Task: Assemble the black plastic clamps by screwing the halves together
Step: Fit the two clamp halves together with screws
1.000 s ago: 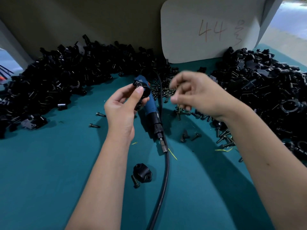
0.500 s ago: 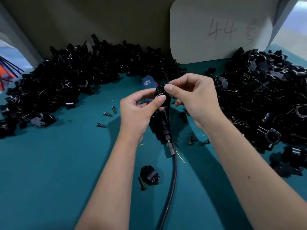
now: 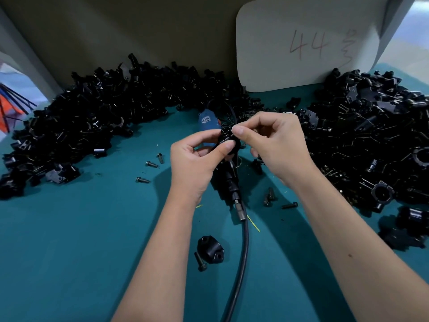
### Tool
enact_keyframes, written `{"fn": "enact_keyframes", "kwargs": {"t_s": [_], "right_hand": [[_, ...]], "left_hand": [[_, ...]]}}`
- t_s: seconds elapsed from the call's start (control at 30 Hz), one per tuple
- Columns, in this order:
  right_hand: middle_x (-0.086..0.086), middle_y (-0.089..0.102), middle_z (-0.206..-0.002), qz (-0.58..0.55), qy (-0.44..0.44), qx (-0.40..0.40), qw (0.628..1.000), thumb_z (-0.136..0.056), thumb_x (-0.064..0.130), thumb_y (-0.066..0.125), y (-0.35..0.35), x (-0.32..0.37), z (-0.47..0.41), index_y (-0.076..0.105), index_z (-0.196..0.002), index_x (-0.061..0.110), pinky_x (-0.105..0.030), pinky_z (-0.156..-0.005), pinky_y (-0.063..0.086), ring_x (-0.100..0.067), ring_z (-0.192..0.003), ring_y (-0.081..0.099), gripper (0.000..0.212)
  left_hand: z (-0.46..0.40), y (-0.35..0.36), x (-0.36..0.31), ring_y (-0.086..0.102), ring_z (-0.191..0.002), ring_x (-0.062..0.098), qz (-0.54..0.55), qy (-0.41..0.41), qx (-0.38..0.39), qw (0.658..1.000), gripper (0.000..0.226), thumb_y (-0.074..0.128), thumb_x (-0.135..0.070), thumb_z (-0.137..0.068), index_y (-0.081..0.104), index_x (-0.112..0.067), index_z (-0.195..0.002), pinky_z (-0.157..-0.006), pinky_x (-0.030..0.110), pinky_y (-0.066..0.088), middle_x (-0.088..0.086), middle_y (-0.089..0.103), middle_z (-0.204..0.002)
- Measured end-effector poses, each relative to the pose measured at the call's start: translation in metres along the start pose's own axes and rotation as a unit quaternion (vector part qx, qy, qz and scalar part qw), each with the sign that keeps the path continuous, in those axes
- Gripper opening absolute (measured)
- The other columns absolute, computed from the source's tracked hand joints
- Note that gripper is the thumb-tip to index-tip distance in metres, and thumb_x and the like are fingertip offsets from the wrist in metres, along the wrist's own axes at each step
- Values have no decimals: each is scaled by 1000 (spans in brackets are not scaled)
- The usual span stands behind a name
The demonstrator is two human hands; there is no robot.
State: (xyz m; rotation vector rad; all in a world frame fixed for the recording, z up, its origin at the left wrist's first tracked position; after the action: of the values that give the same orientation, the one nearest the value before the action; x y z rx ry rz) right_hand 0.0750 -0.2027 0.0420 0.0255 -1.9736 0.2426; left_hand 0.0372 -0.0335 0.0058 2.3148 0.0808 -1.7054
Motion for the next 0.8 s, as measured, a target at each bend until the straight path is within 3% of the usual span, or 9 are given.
{"fn": "enact_keyframes", "kwargs": {"t_s": [0.1,0.2,0.3,0.37,0.43,0.5,0.63,0.7,0.8], "right_hand": [[-1,64,-61,26,-3,29,999,-90,24,81,-3,1,-2,76,-77,22,-24,-49,42,-9,-48,50,14],[3,61,-55,100,-4,43,994,-92,45,74,-4,3,-1,68,-63,18,-20,-49,37,-6,-49,47,41],[1,64,-57,131,52,14,990,-96,62,56,-12,-4,-1,65,-63,12,-28,-48,44,-12,-51,58,61],[3,61,-57,290,73,21,954,-97,58,61,-20,-13,-3,61,-67,10,-34,-52,48,-21,-56,64,57],[-2,64,-66,434,108,81,891,-91,46,75,-19,-21,-2,63,-72,12,-32,-57,54,-24,-62,64,41],[-8,67,-73,480,145,127,856,-88,35,81,-14,-27,0,66,-76,8,-35,-63,58,-28,-67,66,33],[-12,69,-78,508,163,175,828,-94,24,77,-5,-25,0,67,-84,4,-39,-67,61,-31,-72,69,25],[-13,71,-74,465,164,168,853,-96,27,74,-6,-22,0,70,-82,5,-36,-61,60,-30,-67,69,27],[-3,67,-58,226,141,55,962,-99,21,70,-10,-14,-1,71,-82,12,-24,-43,46,-17,-47,58,19]], "left_hand": [[-1,0,1,76,-82,25,-7,-1,4,1000,24,87,-8,-78,81,-19,-98,-82,43,64,8,80,-98],[-1,4,1,76,-80,28,-7,-8,9,1000,28,86,-7,-77,79,-10,-104,-80,41,64,12,79,-97],[-1,7,2,74,-74,24,28,-26,-12,999,28,85,1,-78,76,-3,-105,-73,33,62,10,79,-93],[-1,4,2,73,-75,23,91,-45,-36,994,22,79,5,-82,74,-2,-103,-71,29,61,9,78,-92],[-2,0,1,74,-75,25,160,-78,-60,982,20,77,0,-83,72,-6,-101,-71,26,60,14,75,-96],[-1,-3,1,76,-77,25,211,-111,-62,969,17,76,-8,-84,70,-10,-101,-71,23,60,16,75,-99],[2,-2,2,76,-80,24,248,-151,-46,956,9,70,-7,-93,66,-8,-101,-72,22,59,11,76,-94],[2,-1,1,75,-80,23,250,-159,-38,954,20,73,-7,-88,64,-6,-106,-72,22,59,11,76,-93],[2,1,-1,74,-79,19,216,-153,-18,964,40,80,-8,-72,62,-7,-107,-72,21,59,11,76,-93]]}}
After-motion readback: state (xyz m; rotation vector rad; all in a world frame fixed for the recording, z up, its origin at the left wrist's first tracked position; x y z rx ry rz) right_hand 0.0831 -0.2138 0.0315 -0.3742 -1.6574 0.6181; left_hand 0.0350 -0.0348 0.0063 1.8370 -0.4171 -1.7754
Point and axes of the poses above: each hand's wrist, its own z-axis away from the middle knuckle, its own y-axis out of the palm, x = y × z, the point moved 6 cm from there along -z, towards the middle knuckle
